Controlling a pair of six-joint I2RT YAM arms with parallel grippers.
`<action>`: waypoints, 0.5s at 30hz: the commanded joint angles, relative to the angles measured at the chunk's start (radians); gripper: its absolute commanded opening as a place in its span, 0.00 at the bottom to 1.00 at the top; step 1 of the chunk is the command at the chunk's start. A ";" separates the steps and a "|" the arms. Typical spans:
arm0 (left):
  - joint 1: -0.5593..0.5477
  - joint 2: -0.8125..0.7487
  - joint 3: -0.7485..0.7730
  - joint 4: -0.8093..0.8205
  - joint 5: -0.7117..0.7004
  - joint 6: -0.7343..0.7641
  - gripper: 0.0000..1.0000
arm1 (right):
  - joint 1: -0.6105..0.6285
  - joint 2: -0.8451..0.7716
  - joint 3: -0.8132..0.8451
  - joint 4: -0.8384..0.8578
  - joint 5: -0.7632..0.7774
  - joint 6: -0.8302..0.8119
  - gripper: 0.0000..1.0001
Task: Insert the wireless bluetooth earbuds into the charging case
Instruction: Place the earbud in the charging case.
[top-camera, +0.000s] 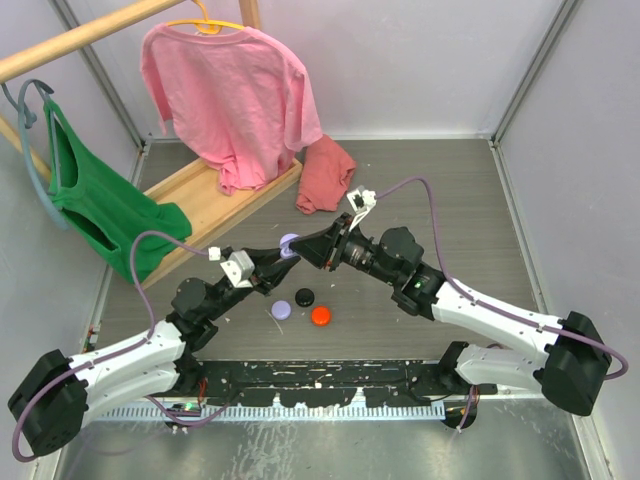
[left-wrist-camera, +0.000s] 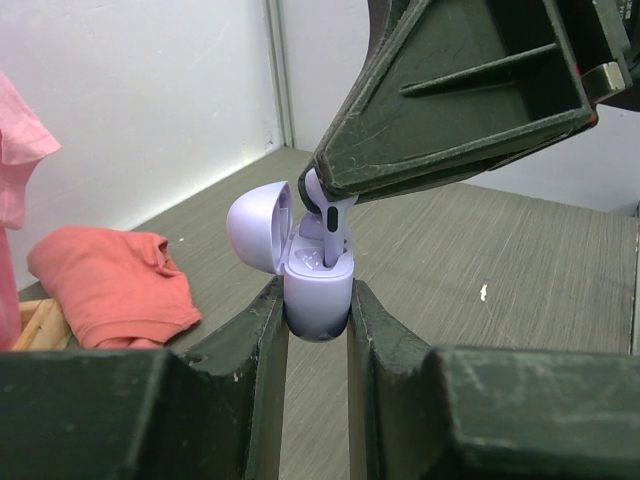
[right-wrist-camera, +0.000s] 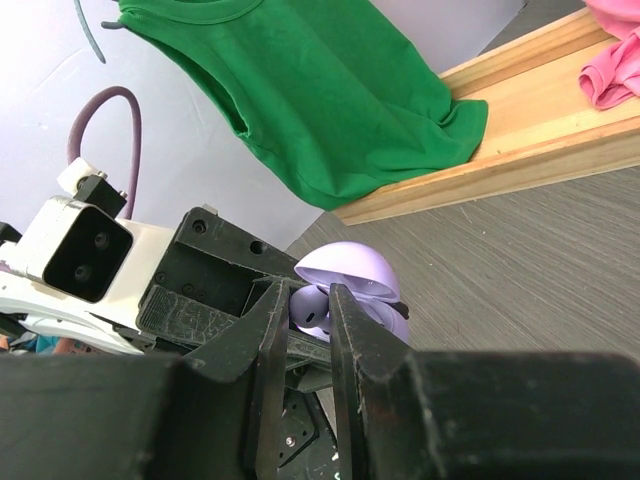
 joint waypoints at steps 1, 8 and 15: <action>-0.001 -0.009 0.041 0.095 -0.051 -0.020 0.01 | 0.020 -0.041 0.007 -0.013 0.045 -0.026 0.12; -0.002 0.007 0.039 0.101 -0.063 -0.017 0.01 | 0.065 -0.035 0.033 -0.088 0.127 -0.036 0.13; -0.001 0.016 0.024 0.136 -0.078 -0.011 0.01 | 0.097 -0.025 0.070 -0.186 0.218 -0.037 0.12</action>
